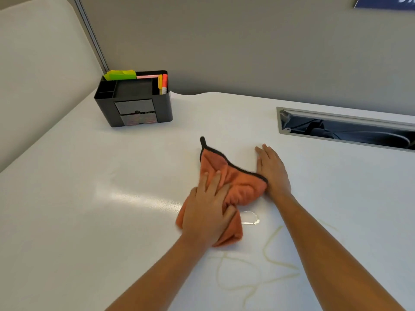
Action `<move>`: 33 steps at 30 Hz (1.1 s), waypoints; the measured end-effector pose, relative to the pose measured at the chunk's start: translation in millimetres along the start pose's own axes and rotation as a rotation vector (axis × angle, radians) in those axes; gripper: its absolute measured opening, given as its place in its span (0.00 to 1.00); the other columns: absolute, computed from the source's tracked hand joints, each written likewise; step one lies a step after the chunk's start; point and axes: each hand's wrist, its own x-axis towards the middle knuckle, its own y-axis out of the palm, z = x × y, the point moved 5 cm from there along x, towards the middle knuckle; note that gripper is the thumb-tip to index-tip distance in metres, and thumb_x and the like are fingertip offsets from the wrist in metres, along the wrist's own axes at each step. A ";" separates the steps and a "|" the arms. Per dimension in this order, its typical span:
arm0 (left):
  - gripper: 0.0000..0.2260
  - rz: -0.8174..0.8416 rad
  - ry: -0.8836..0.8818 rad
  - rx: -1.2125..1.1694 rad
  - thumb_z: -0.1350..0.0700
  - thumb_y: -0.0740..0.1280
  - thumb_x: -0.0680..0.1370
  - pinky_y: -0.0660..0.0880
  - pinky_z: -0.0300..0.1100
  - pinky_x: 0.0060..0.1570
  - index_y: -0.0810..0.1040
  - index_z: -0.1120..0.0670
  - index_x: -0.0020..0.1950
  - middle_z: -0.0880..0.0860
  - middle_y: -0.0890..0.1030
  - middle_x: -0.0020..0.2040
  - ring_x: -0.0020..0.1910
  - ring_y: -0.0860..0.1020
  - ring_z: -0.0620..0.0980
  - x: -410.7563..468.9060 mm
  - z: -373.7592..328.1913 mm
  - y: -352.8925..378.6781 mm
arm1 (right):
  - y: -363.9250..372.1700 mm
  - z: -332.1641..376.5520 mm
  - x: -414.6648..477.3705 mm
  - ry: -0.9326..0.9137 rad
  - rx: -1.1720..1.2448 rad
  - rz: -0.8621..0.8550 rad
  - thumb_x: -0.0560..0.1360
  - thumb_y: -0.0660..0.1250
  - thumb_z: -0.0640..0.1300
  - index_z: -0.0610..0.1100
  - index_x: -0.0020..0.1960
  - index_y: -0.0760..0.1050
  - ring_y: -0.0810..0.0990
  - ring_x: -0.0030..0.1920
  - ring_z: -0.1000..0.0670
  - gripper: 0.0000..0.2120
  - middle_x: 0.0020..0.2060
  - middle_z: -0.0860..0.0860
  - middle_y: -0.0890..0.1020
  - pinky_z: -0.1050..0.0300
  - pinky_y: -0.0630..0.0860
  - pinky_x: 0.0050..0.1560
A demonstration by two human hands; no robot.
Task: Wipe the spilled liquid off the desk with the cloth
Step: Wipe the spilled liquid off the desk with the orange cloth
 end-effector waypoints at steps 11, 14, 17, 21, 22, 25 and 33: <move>0.22 -0.051 -0.273 0.063 0.46 0.57 0.77 0.66 0.56 0.63 0.66 0.51 0.70 0.53 0.63 0.75 0.72 0.60 0.60 57.0 98.4 -23.9 | 1.0 0.6 -0.8 0.001 0.012 -0.050 0.81 0.49 0.43 0.44 0.72 0.65 0.59 0.75 0.47 0.20 0.74 0.46 0.63 0.52 0.57 0.74; 0.23 -0.039 -0.230 0.045 0.45 0.57 0.76 0.66 0.54 0.61 0.68 0.50 0.69 0.52 0.62 0.75 0.72 0.60 0.60 75.4 59.6 -8.3 | 2.9 -2.5 2.6 0.000 0.028 -0.051 0.81 0.50 0.43 0.44 0.72 0.65 0.59 0.75 0.47 0.20 0.74 0.47 0.64 0.53 0.57 0.74; 0.22 -0.027 -0.160 0.023 0.46 0.58 0.74 0.66 0.51 0.61 0.69 0.49 0.68 0.51 0.62 0.75 0.73 0.60 0.58 63.2 20.8 3.6 | -3.4 -7.7 2.6 0.047 0.224 -0.072 0.81 0.50 0.41 0.45 0.70 0.67 0.64 0.72 0.49 0.19 0.72 0.48 0.68 0.58 0.58 0.72; 0.23 -0.018 -0.145 0.000 0.46 0.57 0.74 0.66 0.50 0.61 0.68 0.50 0.69 0.52 0.62 0.76 0.73 0.60 0.58 19.6 -2.5 5.3 | -25.3 -12.7 -9.2 0.160 0.585 -0.164 0.81 0.51 0.38 0.44 0.68 0.70 0.69 0.68 0.50 0.18 0.67 0.48 0.73 0.63 0.60 0.68; 0.24 0.002 -0.140 0.001 0.44 0.56 0.75 0.66 0.50 0.62 0.67 0.49 0.70 0.52 0.60 0.76 0.73 0.59 0.59 9.5 -5.2 5.0 | -31.8 -11.3 -14.9 0.202 0.646 -0.201 0.81 0.51 0.40 0.44 0.67 0.70 0.70 0.67 0.50 0.17 0.67 0.48 0.74 0.61 0.62 0.68; 0.27 0.070 -0.090 -0.035 0.39 0.51 0.76 0.64 0.52 0.66 0.60 0.47 0.73 0.50 0.56 0.77 0.74 0.56 0.57 -8.2 -3.6 -0.8 | -51.1 10.4 -44.4 0.237 0.734 -0.343 0.80 0.55 0.43 0.45 0.60 0.75 0.78 0.56 0.51 0.13 0.53 0.49 0.81 0.58 0.73 0.61; 0.19 -0.080 -0.300 -0.231 0.50 0.52 0.81 0.61 0.50 0.69 0.68 0.52 0.70 0.53 0.70 0.72 0.71 0.65 0.52 -17.5 86.7 -33.5 | 11.7 129.3 -93.8 0.116 0.078 0.290 0.76 0.54 0.62 0.36 0.70 0.64 0.63 0.72 0.40 0.34 0.70 0.36 0.67 0.46 0.57 0.73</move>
